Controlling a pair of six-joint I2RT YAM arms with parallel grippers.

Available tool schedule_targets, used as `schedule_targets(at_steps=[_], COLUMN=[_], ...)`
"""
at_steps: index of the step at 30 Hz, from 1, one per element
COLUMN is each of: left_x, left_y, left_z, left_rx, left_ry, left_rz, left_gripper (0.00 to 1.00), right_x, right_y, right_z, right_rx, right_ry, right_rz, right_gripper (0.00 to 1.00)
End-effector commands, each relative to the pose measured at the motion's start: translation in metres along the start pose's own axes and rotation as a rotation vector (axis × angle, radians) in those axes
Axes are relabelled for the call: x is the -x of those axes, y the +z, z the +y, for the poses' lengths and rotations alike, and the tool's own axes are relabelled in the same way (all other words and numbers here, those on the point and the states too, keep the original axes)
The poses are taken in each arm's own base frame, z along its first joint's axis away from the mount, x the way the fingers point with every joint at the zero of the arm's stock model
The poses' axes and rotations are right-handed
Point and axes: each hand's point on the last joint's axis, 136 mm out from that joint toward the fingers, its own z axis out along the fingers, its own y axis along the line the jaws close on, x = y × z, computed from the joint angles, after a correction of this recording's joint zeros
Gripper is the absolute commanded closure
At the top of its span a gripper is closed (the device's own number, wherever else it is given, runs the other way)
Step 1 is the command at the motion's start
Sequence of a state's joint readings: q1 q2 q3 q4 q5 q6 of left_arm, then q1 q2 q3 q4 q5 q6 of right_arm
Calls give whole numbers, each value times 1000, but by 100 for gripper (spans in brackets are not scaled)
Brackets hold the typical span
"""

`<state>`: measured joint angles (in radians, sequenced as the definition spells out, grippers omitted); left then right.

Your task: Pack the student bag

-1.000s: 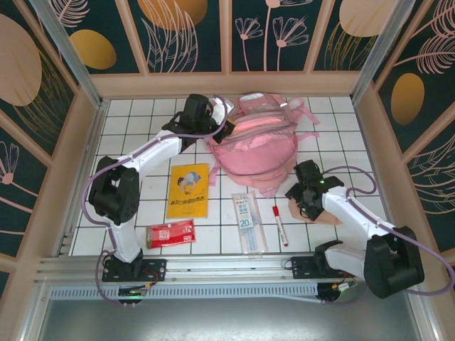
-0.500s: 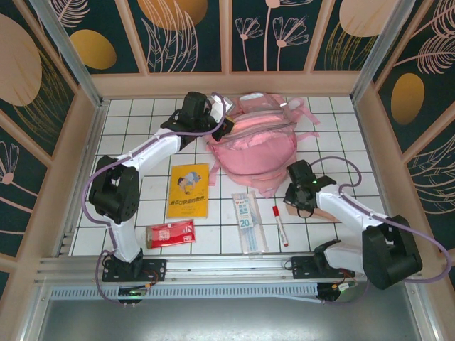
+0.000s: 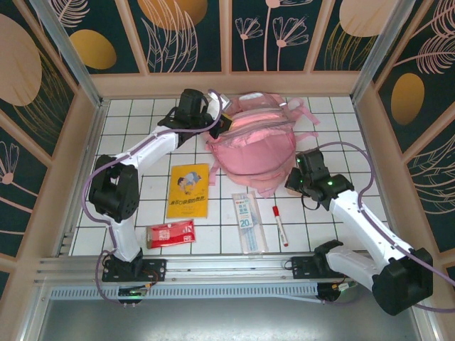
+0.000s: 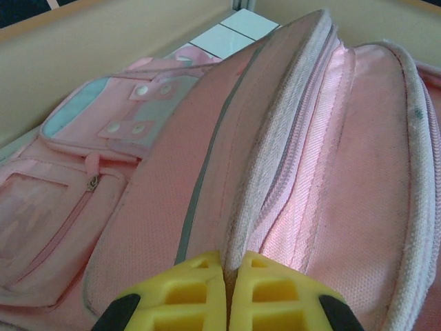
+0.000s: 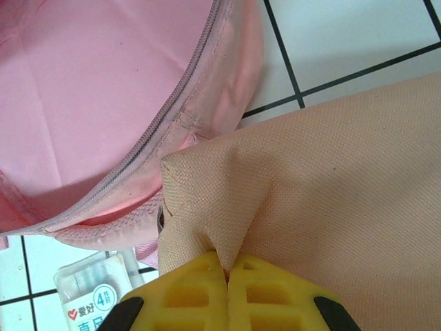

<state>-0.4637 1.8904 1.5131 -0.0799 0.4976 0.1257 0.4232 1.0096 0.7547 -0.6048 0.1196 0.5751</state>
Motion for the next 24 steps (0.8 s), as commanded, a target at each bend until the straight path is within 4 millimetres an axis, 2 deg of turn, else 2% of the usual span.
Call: schedule_targets(at_steps=[1,4,6,9,11,13,15,18,20,22,23,24], left_x=[22,22,18,6,-1,-8,-20,-48,-62,-68,-67,-65], left_y=[-3,-2,0,5,7,10,14,25,29,29,28,26], left_z=[4,4,5,8,9,10,16,28,33,38,40,42], left_rx=[-9,-15,-14,2,0,1,25,65,82,116,135,149], left_ry=[0,0,7,20,16,25,51,90,108,102,85,61], left_rz=[-62,-63,-53,-28,-13,-1,26,98,119,120,118,112], left_gripper=[100,100,100,100,100,100,100,100,100,100,94,83], right_x=[12,17,16,-2,-20,-29,-29,-14,-1,6,3,0], right_y=[-15,-19,-13,8,25,33,32,17,1,-11,-16,-19], right_z=[10,13,1,-26,-43,-49,-42,-21,-1,26,46,61], right_rx=[33,41,-17,-120,-157,-160,-118,-25,62,183,282,355], right_ry=[-48,-54,-45,4,62,93,98,70,26,-45,-89,-117], right_rz=[-45,-72,-81,-60,-20,-1,-2,-43,-69,-80,-53,-27], right_gripper=[100,100,100,99,67,51,48,48,47,47,47,47])
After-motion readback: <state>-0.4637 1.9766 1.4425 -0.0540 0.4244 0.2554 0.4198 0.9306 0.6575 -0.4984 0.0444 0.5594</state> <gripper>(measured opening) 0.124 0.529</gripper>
